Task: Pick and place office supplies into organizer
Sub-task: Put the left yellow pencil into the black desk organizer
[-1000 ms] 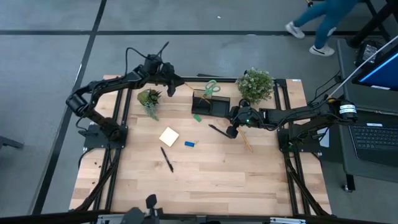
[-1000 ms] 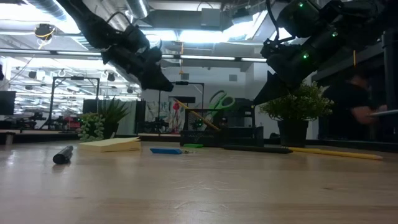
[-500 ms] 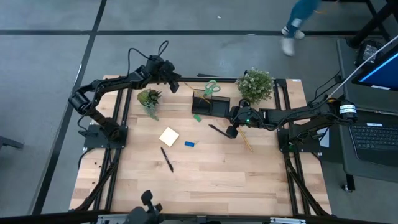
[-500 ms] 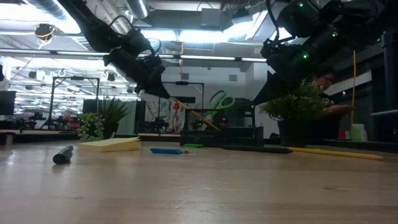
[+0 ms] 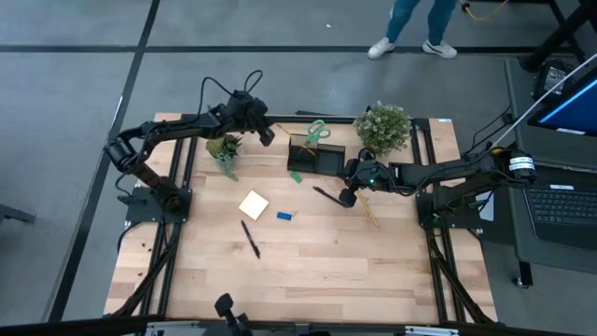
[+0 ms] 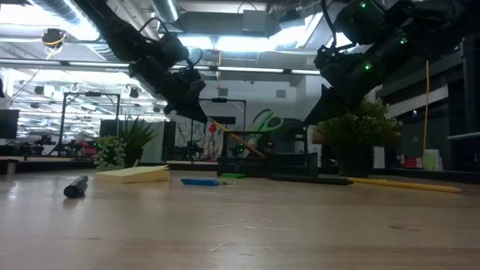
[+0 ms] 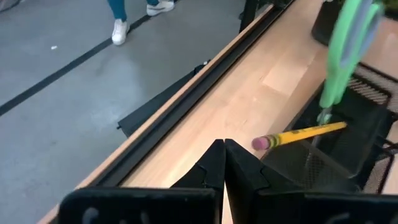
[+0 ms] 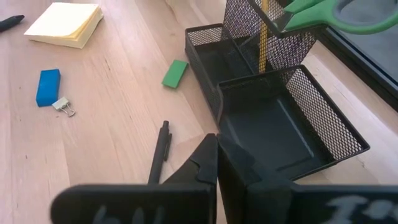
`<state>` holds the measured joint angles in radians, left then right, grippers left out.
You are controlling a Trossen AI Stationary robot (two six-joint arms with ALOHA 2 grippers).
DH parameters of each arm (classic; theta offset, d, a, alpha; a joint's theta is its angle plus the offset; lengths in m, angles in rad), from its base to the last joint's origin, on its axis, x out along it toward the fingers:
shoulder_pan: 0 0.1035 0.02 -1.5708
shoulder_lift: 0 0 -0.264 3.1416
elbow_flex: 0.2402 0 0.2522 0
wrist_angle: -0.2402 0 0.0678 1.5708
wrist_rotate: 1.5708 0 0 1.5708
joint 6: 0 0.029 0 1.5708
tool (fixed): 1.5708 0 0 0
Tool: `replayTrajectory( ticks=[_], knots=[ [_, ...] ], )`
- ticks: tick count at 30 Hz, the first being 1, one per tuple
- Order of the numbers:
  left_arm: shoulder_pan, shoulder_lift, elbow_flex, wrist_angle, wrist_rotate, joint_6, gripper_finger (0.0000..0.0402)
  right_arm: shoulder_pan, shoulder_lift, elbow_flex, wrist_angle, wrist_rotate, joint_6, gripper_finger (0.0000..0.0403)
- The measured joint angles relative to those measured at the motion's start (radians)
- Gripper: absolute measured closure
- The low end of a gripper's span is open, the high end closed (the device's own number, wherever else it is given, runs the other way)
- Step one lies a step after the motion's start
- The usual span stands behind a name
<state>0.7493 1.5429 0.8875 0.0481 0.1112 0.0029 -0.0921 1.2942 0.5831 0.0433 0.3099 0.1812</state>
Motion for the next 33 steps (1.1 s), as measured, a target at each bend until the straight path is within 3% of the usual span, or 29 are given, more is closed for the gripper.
replayTrajectory(
  ticks=[8, 21, 33],
  knots=[
    [-0.008, 0.079, 0.000, 0.046, -0.014, -0.020, 0.0400, 0.000, 0.000, 0.000, 0.001, -0.001, 0.023, 0.0394],
    [-0.010, 0.091, 0.000, 0.152, 0.155, -0.061, 0.0400, 0.000, 0.000, 0.000, 0.000, -0.001, 0.018, 0.0394],
    [-0.079, 0.090, 0.001, 0.285, 0.214, -0.044, 0.0400, 0.000, 0.000, 0.000, 0.000, -0.001, 0.017, 0.0394]
  ],
)
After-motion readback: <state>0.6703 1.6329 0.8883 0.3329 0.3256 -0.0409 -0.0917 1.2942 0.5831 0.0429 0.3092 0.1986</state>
